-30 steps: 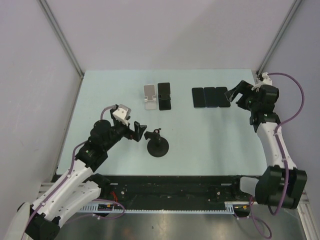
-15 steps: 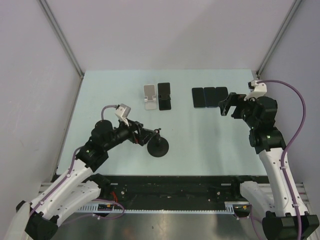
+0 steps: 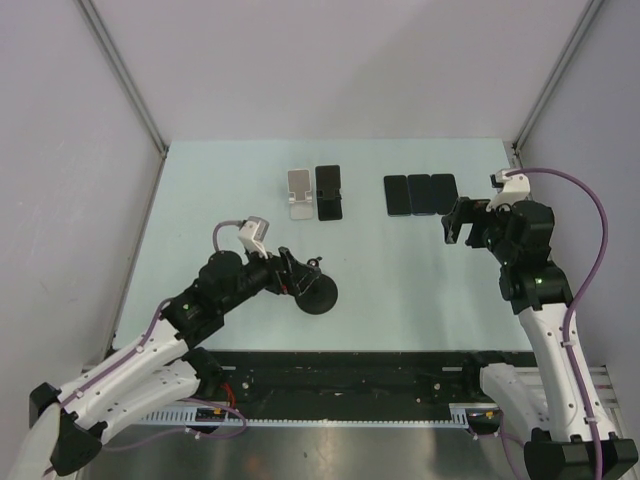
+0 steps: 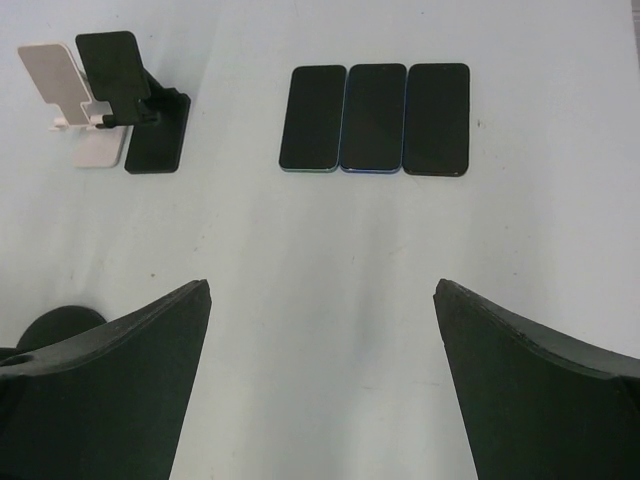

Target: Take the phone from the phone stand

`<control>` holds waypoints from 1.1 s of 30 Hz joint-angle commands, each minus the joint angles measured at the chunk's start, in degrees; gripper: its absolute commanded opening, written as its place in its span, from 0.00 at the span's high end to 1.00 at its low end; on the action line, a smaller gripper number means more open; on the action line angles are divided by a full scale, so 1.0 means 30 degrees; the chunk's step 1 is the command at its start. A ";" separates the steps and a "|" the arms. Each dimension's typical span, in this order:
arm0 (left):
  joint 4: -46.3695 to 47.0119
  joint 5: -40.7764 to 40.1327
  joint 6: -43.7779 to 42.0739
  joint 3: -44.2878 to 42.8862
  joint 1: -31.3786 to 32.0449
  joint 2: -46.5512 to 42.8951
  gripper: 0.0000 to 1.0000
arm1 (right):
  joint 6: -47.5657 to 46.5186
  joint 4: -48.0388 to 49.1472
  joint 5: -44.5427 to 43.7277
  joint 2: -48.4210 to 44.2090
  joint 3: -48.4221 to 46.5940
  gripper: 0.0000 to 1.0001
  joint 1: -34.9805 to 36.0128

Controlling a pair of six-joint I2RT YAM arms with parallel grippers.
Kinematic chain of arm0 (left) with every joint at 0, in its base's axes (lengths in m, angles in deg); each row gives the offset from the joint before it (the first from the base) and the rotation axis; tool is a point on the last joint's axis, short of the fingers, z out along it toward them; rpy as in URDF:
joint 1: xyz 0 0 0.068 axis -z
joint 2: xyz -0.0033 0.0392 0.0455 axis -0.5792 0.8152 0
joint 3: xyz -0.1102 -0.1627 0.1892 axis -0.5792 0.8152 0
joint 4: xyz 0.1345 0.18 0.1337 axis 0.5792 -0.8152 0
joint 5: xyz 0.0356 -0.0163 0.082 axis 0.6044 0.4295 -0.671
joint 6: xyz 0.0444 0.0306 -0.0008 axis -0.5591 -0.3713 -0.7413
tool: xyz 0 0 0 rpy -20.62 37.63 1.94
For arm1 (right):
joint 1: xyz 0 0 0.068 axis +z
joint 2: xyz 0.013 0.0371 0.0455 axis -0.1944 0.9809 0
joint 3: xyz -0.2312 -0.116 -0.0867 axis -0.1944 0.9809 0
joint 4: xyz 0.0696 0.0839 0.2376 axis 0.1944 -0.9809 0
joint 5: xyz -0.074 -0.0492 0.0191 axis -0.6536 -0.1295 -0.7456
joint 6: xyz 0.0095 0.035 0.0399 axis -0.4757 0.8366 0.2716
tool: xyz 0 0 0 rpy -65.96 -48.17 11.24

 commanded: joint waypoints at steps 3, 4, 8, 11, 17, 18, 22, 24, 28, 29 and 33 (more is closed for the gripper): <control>-0.0979 -0.3537 0.0918 0.0612 0.0605 -0.0441 0.00 | -0.1191 0.0132 -0.1037 -0.0945 0.0603 0.00 0.0354; -0.1299 -0.3976 0.1006 0.0612 0.0606 -0.0472 0.00 | -0.1220 0.0191 -0.1446 -0.1266 0.0924 0.00 0.0472; -0.1654 -0.3894 0.1358 0.0379 0.0635 -0.0619 0.00 | -0.2215 0.0601 -0.2849 -0.1767 0.1366 0.00 0.1262; -0.1712 -0.3191 0.1941 0.0145 0.0781 -0.0209 0.00 | -0.2713 0.0748 -0.4200 -0.1826 0.1541 0.00 0.2345; -0.1683 -0.3245 0.2589 -0.0004 0.1309 0.0231 0.00 | -0.3242 0.1098 -0.5931 -0.2147 0.2068 0.00 0.3520; -0.1683 -0.3306 0.2589 -0.0003 0.1367 0.0289 0.00 | -0.3271 0.1216 -0.5961 -0.2206 0.2157 0.00 0.3607; -0.1654 -0.3686 0.2326 -0.0149 0.1426 0.0758 0.00 | -0.3271 0.1510 -0.6020 -0.2499 0.2509 0.00 0.3695; -0.1624 -0.4036 0.2267 -0.0237 0.1456 0.0963 0.00 | -0.3242 0.1539 -0.6078 -0.2616 0.2655 0.00 0.3724; -0.1332 -0.4127 0.2500 -0.0384 0.1485 0.1197 0.02 | -0.3271 0.1569 -0.6225 -0.2705 0.2773 0.00 0.3842; -0.1128 -0.4098 0.2588 -0.0384 0.1485 0.1256 0.03 | -0.3271 0.1627 -0.6254 -0.2705 0.2773 0.00 0.3842; -0.0687 -0.3863 0.2560 -0.0355 0.1514 0.1490 0.09 | -0.3300 0.1657 -0.6372 -0.2675 0.2860 0.00 0.3900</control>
